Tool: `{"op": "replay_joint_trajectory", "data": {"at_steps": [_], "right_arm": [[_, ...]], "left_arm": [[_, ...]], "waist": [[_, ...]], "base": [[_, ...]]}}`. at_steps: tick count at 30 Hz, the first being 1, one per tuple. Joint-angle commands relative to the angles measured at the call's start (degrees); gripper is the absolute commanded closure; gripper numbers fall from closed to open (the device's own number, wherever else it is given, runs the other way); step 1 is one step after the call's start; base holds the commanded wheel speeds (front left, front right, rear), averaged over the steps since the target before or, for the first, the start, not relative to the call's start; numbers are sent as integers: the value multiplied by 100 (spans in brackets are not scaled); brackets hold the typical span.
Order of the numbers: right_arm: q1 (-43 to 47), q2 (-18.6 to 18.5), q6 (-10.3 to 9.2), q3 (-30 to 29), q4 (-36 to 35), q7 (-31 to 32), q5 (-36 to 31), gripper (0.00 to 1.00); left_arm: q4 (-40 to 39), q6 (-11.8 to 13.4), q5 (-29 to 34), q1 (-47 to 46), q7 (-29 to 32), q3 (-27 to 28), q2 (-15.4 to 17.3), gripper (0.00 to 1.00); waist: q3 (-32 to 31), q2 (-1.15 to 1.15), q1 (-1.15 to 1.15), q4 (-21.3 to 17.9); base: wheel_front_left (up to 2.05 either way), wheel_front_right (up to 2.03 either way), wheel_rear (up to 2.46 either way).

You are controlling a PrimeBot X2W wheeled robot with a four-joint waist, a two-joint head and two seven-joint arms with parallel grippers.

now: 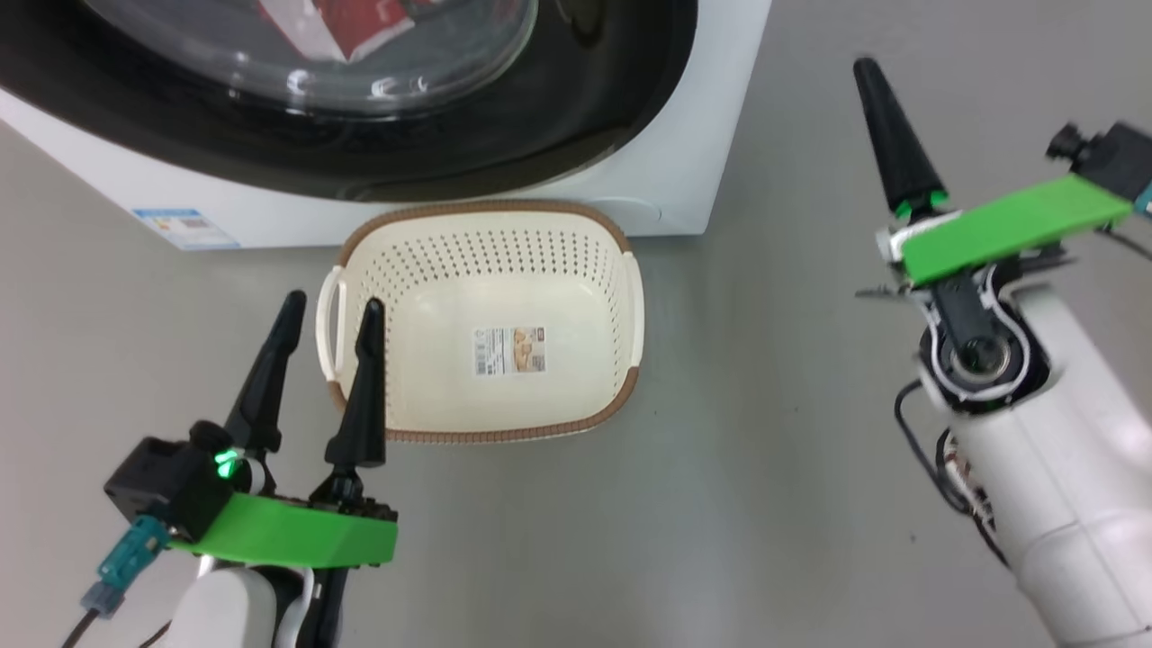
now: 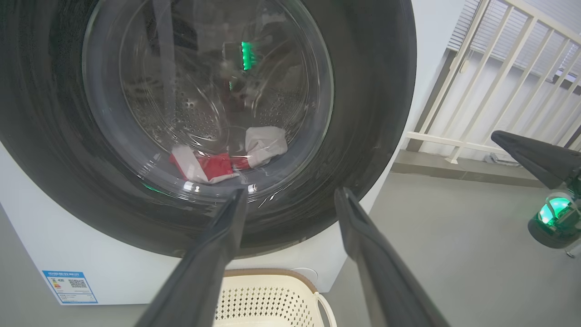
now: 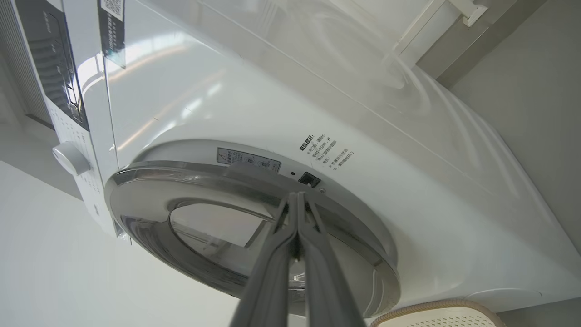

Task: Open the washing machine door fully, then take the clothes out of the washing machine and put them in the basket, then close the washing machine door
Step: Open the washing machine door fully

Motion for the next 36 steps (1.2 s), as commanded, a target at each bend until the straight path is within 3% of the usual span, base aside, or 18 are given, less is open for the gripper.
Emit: {"op": "replay_joint_trajectory", "data": {"at_steps": [1,12,36], "right_arm": [[-223,-5,3,113,-172,99,159,100],[-1296,-226,3,253,-167,985,952,100],[-2470,-348,3,274,-115,2050,1241,100]], "left_arm": [[-189,-31,-52,-149,-44,196,101,0],[-306,-31,-57,-366,-44,188,110,0],[-341,-31,-111,-698,-44,75,75,0]], "waist": [[275,0,0,126],[816,0,0,220],[1466,0,0,433]], "base": [[0,0,0],[0,0,0],[0,0,0]]}}
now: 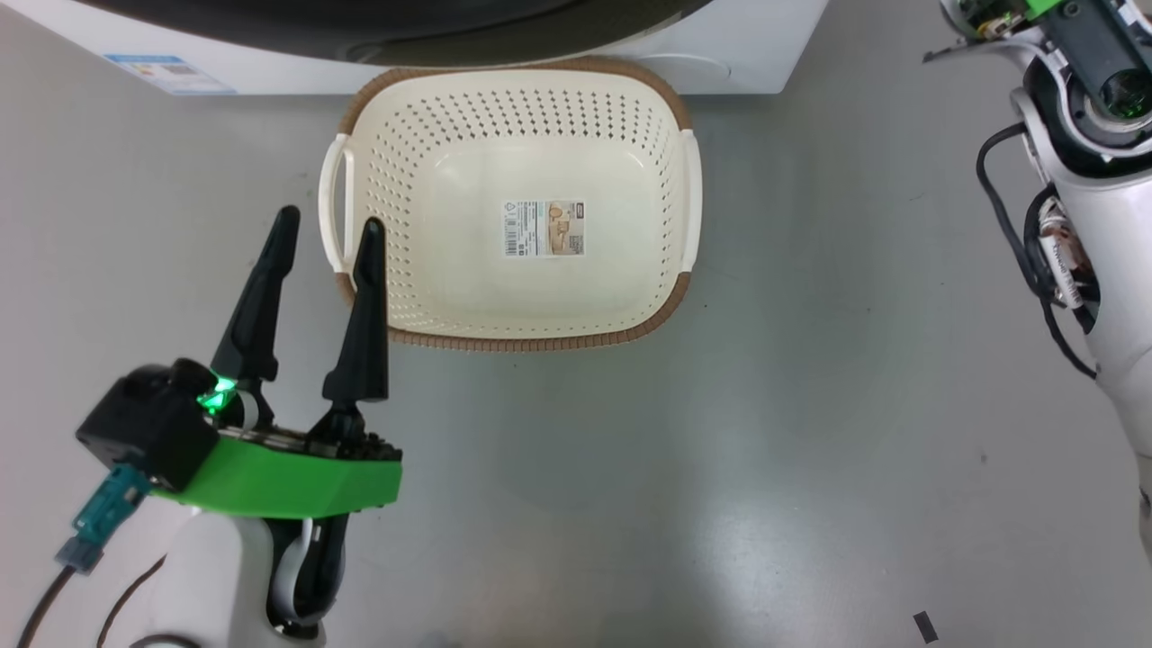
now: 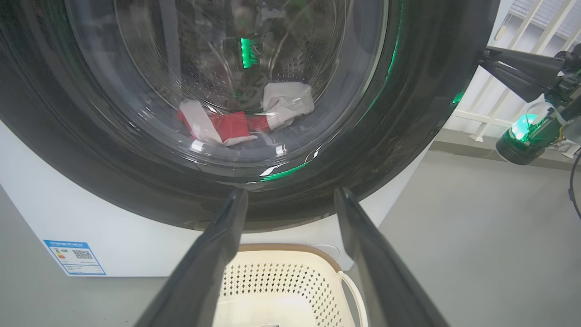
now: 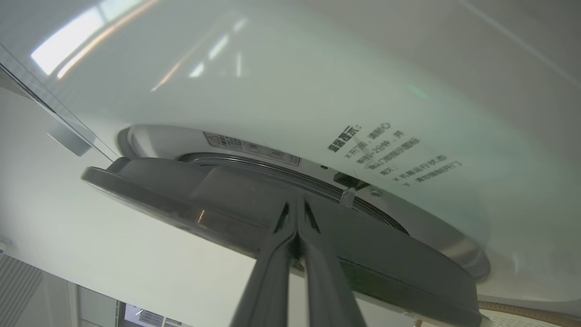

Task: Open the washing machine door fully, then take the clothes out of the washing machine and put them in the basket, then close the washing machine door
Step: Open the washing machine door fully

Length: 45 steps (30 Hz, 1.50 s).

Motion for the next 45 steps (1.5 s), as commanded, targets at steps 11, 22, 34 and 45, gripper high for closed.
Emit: {"op": "replay_joint_trajectory", "data": {"at_steps": [11,22,34,45], "right_arm": [[-315,66,3,170,-28,212,-118,100],[-444,-25,3,412,-4,572,-161,100],[-436,-98,3,620,73,1047,-70,100],[-347,-101,3,694,73,1451,65,100]], "left_arm": [[-111,-31,-48,-122,-29,96,126,0],[-47,-31,-59,-133,-29,49,117,0],[-4,-31,-71,-73,-29,37,123,0],[28,-31,-84,-64,-29,49,111,0]], "waist": [[167,0,0,118],[140,0,0,195],[16,0,0,219],[-105,0,0,202]], "base": [[0,0,0],[0,0,0],[0,0,0],[0,0,0]]}}
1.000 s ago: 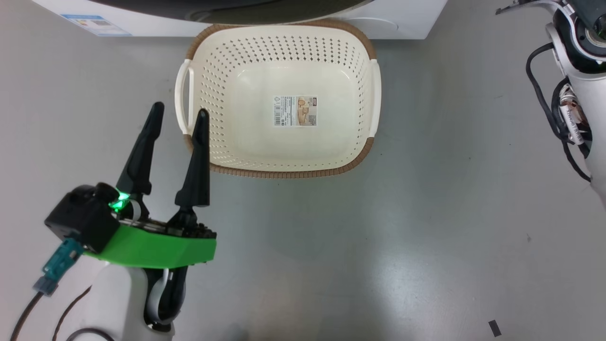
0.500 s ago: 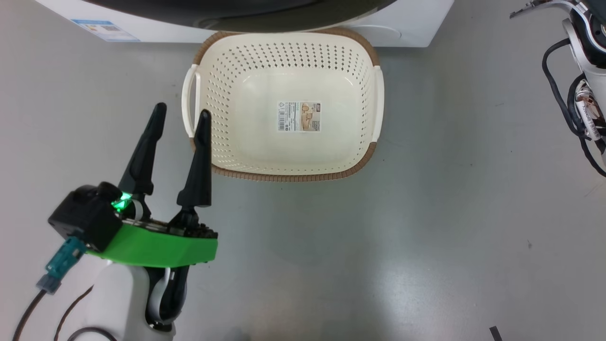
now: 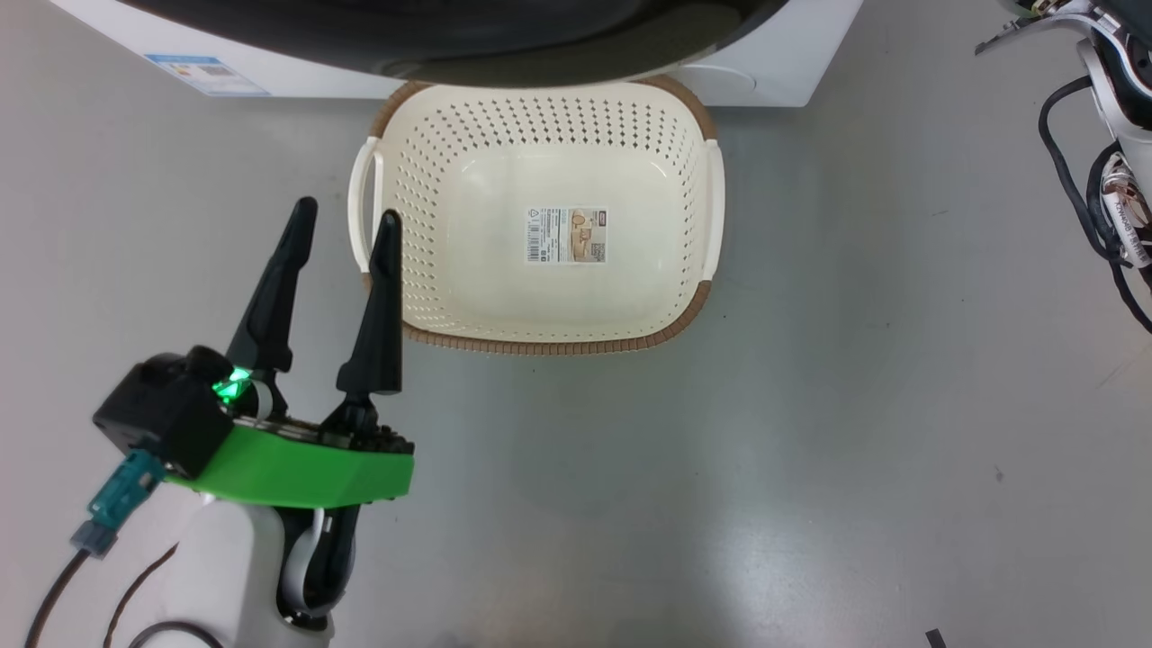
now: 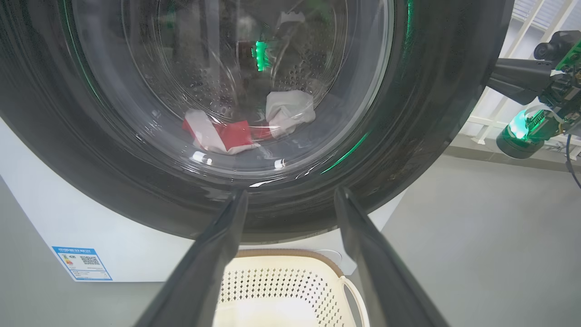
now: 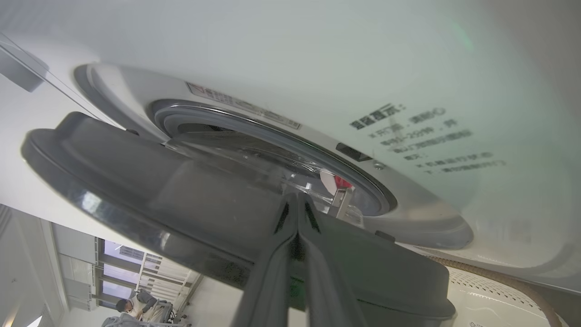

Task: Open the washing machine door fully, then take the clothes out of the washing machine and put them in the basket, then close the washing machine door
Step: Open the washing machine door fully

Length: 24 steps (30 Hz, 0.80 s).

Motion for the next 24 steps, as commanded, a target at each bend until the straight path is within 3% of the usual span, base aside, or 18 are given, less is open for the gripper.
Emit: {"op": "replay_joint_trajectory", "data": {"at_steps": [1,24], "right_arm": [[144,379,57,243,-259,220,124,100],[662,501,57,432,-393,844,185,100]], "left_arm": [[-107,-31,-27,82,-29,186,121,0],[-79,-31,10,228,-29,316,115,0]], "waist": [[-24,0,0,-6],[-449,0,0,-231]], "base": [[0,0,0],[0,0,0]]}}
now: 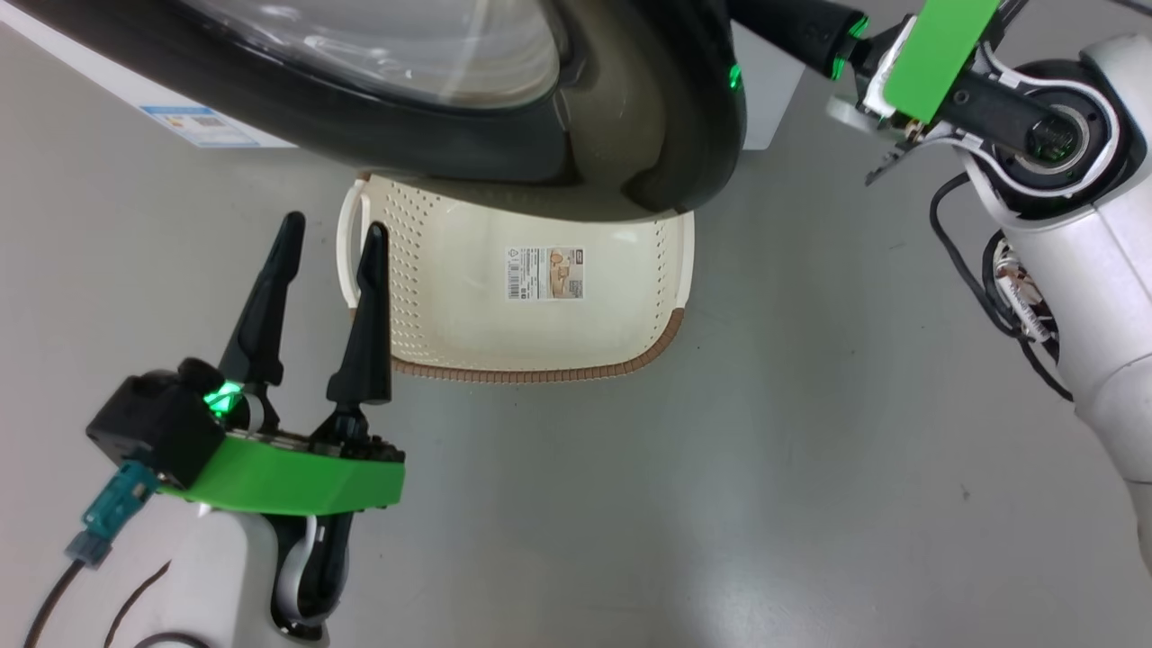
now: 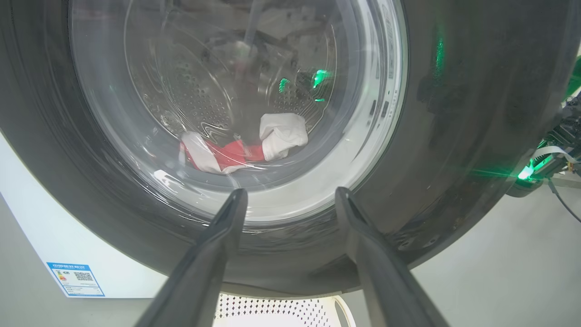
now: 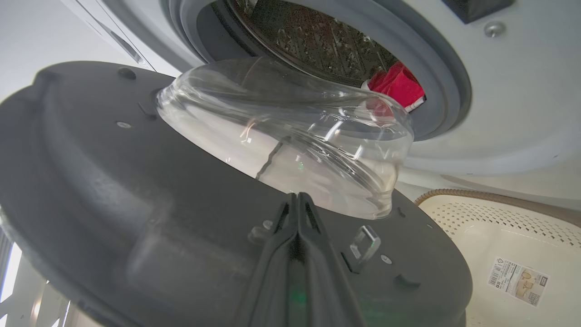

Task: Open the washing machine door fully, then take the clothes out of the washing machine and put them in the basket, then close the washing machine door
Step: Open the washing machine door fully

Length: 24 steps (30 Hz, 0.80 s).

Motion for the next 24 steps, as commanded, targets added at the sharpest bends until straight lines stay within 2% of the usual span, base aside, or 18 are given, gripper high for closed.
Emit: {"op": "replay_joint_trajectory", "data": {"at_steps": [1,8,11,12,14,15,20,24], "right_arm": [[167,145,61,42,-176,41,-1,100],[358,208,61,68,-150,118,-19,100],[393,235,61,33,-90,-31,-113,100],[399,241,61,27,-59,-114,-173,89],[412,220,61,71,-8,-308,-380,57],[426,217,61,92,17,-434,-481,0],[551,124,61,220,45,-1199,-981,0],[737,0,61,323,129,-2155,-1444,0]], "left_arm": [[-105,-31,9,108,-29,194,127,0],[-84,-31,13,193,-29,204,132,0],[-97,-31,14,225,-29,223,148,0],[-102,-31,16,232,-29,228,151,0],[-112,-31,21,243,-29,241,153,0],[-116,-31,22,249,-29,249,154,0],[-117,-31,32,260,-29,286,156,0],[-81,-31,36,271,-29,304,160,0]], "waist": [[-42,0,0,-19],[-196,0,0,-41],[-205,0,0,-60],[-201,0,0,-66],[-193,0,0,-84],[-191,0,0,-93],[-187,0,0,-156],[-225,0,0,-218]], "base": [[0,0,0],[0,0,0],[0,0,0],[0,0,0],[0,0,0],[0,0,0],[0,0,0],[0,0,0]]}}
